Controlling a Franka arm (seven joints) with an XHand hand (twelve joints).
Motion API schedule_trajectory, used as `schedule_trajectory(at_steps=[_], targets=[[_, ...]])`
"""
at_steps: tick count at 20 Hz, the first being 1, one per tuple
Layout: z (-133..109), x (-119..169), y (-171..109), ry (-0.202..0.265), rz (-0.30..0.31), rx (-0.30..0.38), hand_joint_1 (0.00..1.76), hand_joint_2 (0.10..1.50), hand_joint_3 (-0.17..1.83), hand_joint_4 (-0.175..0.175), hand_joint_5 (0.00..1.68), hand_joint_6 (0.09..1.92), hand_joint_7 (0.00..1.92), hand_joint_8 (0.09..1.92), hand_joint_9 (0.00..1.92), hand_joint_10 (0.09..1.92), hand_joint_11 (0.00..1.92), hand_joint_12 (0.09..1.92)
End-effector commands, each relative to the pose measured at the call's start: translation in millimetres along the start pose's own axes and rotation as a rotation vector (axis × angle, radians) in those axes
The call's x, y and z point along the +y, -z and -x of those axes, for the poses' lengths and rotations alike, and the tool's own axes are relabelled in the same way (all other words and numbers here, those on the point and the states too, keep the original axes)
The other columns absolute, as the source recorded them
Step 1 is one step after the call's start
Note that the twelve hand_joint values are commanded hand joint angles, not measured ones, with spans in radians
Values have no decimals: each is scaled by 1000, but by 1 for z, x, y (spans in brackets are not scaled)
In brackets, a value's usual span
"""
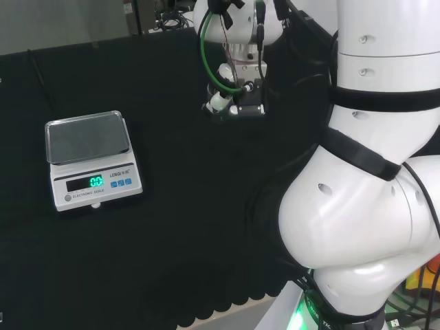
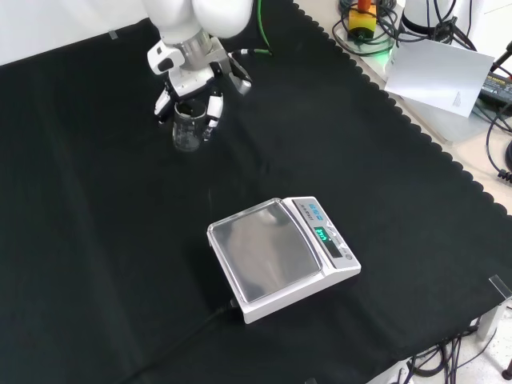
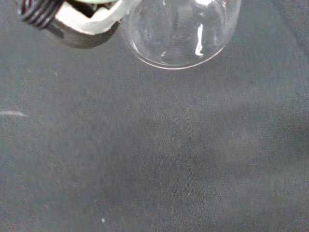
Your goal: Put the beaker on the electronic balance.
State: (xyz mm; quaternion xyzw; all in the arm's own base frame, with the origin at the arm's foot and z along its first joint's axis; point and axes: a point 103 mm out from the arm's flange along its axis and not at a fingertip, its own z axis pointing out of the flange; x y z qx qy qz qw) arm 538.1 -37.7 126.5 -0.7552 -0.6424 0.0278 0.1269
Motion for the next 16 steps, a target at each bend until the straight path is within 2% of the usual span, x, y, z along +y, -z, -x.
schedule_trajectory(at_steps=[1, 7, 10, 13, 16], targets=[[-8, -11, 22, 15, 21, -13, 1085, 1078, 290, -150, 783, 1345, 774, 1502, 1154, 1120, 1277, 971], [-17, -14, 26, 23, 12, -19, 1093, 1050, 336, -158, 794, 1337, 789, 1501, 1152, 1127, 1281, 963], [-29, -15, 30, 39, 9, -20, 1094, 1045, 345, -159, 797, 1335, 795, 1504, 1151, 1127, 1281, 963], [-57, -16, 35, 91, 11, -29, 1096, 1025, 383, -162, 801, 1338, 797, 1505, 1151, 1128, 1278, 966], [-102, -21, 39, 164, 7, -45, 1096, 1020, 392, -162, 802, 1338, 798, 1505, 1151, 1129, 1273, 966]])
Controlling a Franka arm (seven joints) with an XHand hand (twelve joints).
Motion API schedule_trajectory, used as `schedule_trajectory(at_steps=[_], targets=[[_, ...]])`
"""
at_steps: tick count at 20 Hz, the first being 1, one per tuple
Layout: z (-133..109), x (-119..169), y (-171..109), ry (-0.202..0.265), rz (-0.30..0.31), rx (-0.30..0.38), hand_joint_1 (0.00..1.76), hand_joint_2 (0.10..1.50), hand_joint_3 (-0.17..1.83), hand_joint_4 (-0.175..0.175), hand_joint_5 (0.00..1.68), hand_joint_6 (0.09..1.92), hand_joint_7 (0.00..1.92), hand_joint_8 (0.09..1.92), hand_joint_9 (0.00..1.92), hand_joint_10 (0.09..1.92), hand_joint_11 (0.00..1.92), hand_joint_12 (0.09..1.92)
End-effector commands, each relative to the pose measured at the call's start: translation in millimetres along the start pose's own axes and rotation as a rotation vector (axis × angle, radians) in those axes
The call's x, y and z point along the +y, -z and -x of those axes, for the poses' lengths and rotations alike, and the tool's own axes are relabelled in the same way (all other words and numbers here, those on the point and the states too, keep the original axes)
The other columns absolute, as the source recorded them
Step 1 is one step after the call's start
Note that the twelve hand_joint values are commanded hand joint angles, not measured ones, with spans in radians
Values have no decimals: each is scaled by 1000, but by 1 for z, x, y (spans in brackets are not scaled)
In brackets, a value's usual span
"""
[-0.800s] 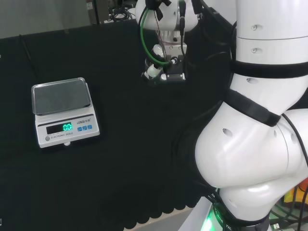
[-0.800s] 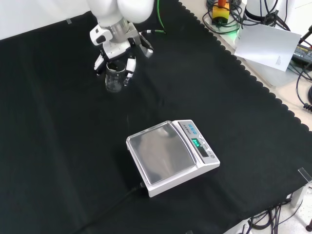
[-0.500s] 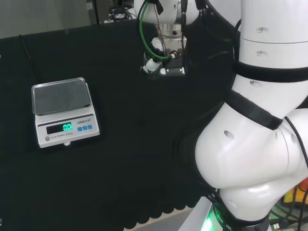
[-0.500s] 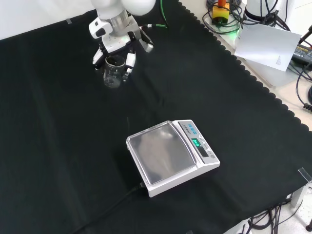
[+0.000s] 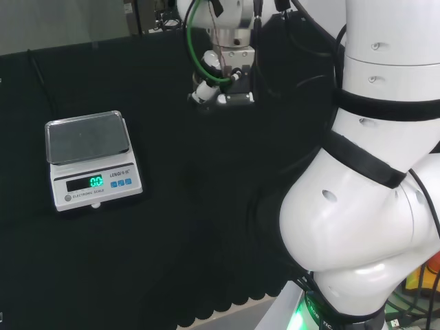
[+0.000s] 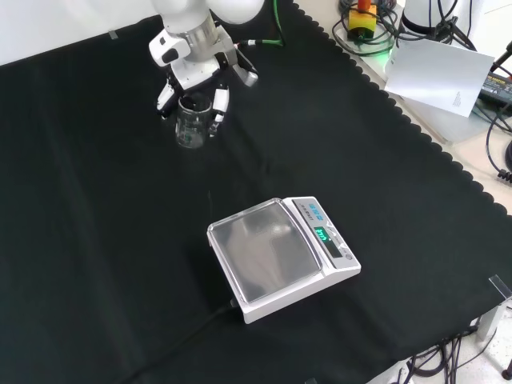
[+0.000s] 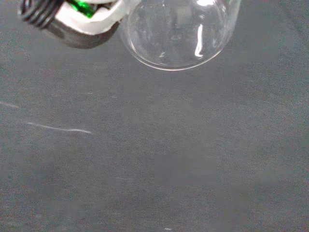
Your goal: Put the beaker on the electronic balance.
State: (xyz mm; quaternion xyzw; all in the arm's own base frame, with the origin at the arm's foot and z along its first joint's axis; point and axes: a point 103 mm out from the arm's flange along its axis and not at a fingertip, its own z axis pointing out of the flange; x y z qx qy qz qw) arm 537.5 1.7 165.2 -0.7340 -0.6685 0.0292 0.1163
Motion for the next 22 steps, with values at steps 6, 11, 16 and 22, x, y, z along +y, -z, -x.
schedule_trajectory(at_steps=[6, 11, 16, 22], targets=[[-143, -15, 3, 234, -42, -37, 1095, 1016, 399, -159, 804, 1338, 804, 1506, 1151, 1127, 1267, 968], [-195, -29, -3, 328, -68, -39, 1095, 1003, 422, -158, 809, 1337, 809, 1501, 1154, 1124, 1261, 980], [-225, -39, -13, 388, -95, -41, 1096, 1000, 426, -158, 809, 1337, 812, 1501, 1156, 1124, 1260, 981], [-235, -34, -29, 406, -125, -69, 1096, 998, 429, -158, 811, 1335, 813, 1500, 1157, 1123, 1257, 981]])
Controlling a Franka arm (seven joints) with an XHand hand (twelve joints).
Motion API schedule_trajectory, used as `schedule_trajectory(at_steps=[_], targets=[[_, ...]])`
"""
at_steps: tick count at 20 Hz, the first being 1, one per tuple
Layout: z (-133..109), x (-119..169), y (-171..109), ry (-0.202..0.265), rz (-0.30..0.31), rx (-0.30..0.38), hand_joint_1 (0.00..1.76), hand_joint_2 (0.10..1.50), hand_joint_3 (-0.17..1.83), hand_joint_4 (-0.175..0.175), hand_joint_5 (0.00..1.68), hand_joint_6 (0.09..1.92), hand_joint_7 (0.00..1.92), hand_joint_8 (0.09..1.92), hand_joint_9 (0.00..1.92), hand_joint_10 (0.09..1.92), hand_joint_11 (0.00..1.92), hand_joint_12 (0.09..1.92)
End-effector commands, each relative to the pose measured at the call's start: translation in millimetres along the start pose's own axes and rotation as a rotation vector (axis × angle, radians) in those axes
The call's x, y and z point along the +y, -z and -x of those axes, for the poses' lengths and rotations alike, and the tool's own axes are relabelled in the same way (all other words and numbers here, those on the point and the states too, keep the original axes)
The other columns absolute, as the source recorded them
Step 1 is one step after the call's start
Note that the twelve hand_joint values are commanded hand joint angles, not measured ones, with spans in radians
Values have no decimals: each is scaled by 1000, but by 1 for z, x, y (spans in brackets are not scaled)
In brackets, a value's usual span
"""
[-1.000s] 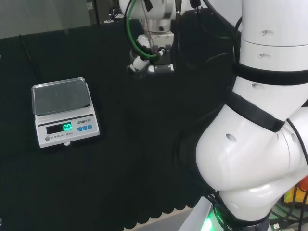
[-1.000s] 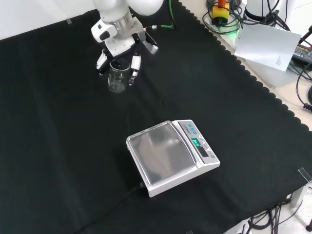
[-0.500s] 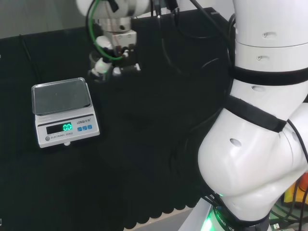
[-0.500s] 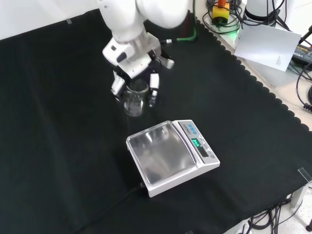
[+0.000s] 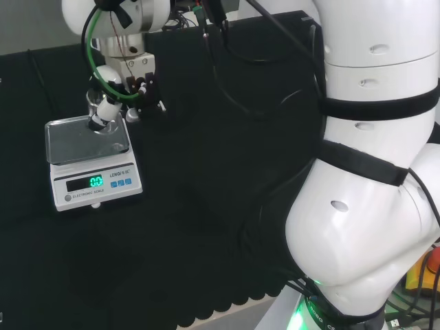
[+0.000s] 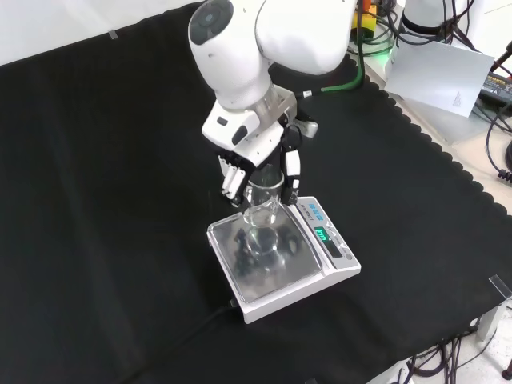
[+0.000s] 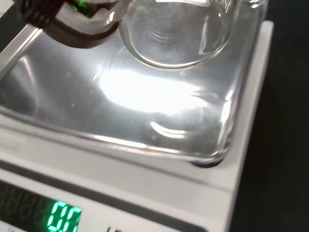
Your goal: Put the beaker on the electronic balance.
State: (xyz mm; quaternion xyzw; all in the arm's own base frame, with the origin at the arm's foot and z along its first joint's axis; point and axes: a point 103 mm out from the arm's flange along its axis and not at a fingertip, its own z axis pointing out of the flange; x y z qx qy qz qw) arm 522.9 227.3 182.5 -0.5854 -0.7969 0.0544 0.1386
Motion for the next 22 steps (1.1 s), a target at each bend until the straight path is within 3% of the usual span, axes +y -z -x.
schedule_trajectory(at_steps=[1, 8, 10, 13, 15, 20, 22], targets=[[-9, 10, -14, 19, -37, -21, 1096, 998, 429, -158, 811, 1335, 813, 1500, 1158, 1123, 1257, 982], [1, 25, -17, 6, -59, -31, 1094, 989, 443, -151, 816, 1331, 815, 1495, 1161, 1115, 1248, 989], [2, 27, -18, 5, -69, -25, 1080, 996, 432, -125, 812, 1335, 813, 1480, 1163, 1089, 1226, 1005], [2, 28, -16, 17, -82, -2, 1026, 730, 741, -102, 547, 1308, 769, 1381, 1151, 917, 1089, 1079], [1, 28, -14, 25, -84, -2, 980, 633, 843, -76, 425, 1246, 725, 1293, 1098, 841, 975, 1138], [0, 24, -8, 35, -90, 1, 901, 575, 847, -48, 293, 1055, 648, 1216, 985, 799, 822, 1213], [-2, 23, -3, 42, -92, 2, 856, 564, 806, -40, 227, 833, 591, 1184, 918, 805, 739, 1262]])
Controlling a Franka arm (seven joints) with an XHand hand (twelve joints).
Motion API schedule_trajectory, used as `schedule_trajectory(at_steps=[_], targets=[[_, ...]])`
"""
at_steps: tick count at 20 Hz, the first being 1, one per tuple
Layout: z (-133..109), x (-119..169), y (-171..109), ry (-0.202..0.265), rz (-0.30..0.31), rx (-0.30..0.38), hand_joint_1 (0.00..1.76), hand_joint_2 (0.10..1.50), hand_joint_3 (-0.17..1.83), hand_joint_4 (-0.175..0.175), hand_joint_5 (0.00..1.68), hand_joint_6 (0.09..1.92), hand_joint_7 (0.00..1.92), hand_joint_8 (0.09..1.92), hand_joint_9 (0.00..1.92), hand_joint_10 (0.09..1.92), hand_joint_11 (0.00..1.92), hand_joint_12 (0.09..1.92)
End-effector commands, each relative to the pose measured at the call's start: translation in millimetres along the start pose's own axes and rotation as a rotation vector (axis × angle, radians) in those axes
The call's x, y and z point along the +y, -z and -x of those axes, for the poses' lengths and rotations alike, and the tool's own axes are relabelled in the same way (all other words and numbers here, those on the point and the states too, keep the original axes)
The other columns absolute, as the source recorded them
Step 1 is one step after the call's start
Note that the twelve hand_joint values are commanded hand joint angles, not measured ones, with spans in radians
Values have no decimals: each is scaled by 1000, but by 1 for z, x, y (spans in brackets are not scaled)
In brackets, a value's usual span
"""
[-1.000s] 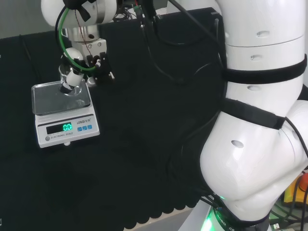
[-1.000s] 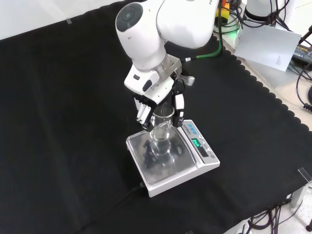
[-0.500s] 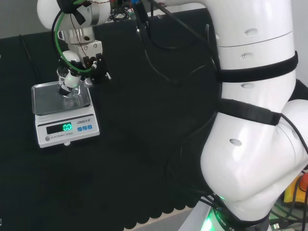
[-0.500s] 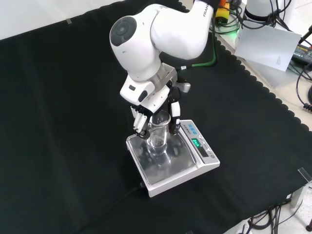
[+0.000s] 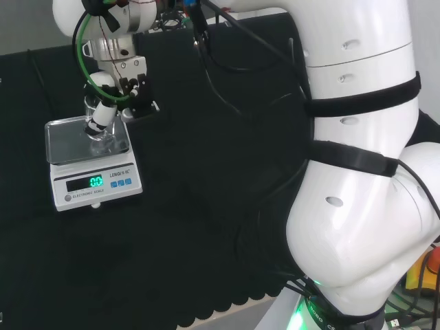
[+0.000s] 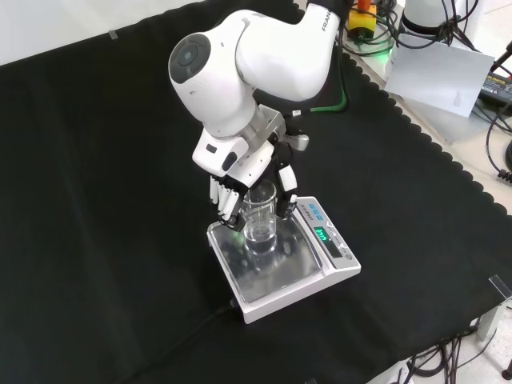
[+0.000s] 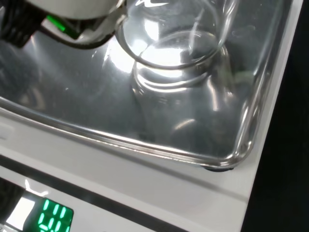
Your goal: Put the beaker on the electronic balance.
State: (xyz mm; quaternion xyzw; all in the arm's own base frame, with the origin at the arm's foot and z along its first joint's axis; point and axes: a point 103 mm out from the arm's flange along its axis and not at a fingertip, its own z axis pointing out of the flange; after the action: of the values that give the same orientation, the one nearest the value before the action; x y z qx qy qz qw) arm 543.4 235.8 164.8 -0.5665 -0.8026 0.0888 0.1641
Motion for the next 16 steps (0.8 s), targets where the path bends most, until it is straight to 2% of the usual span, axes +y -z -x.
schedule_trajectory(at_steps=[1, 5, 8, 11, 16], targets=[[-4, -4, 10, 17, -3, 2, 836, 563, 783, -35, 211, 718, 563, 1156, 881, 809, 698, 1286], [-8, -7, 15, 27, -1, -13, 723, 580, 645, -21, 209, 337, 462, 1052, 790, 805, 586, 1331], [-9, -8, 16, 28, -5, -14, 673, 594, 563, -14, 198, 178, 395, 1001, 735, 801, 531, 1343], [-9, -12, 24, 29, 9, -11, 610, 597, 485, -4, 135, 87, 292, 946, 634, 797, 419, 1380], [-4, -22, 46, 17, 46, -14, 562, 608, 405, 6, 92, 87, 225, 902, 530, 794, 309, 1418]])
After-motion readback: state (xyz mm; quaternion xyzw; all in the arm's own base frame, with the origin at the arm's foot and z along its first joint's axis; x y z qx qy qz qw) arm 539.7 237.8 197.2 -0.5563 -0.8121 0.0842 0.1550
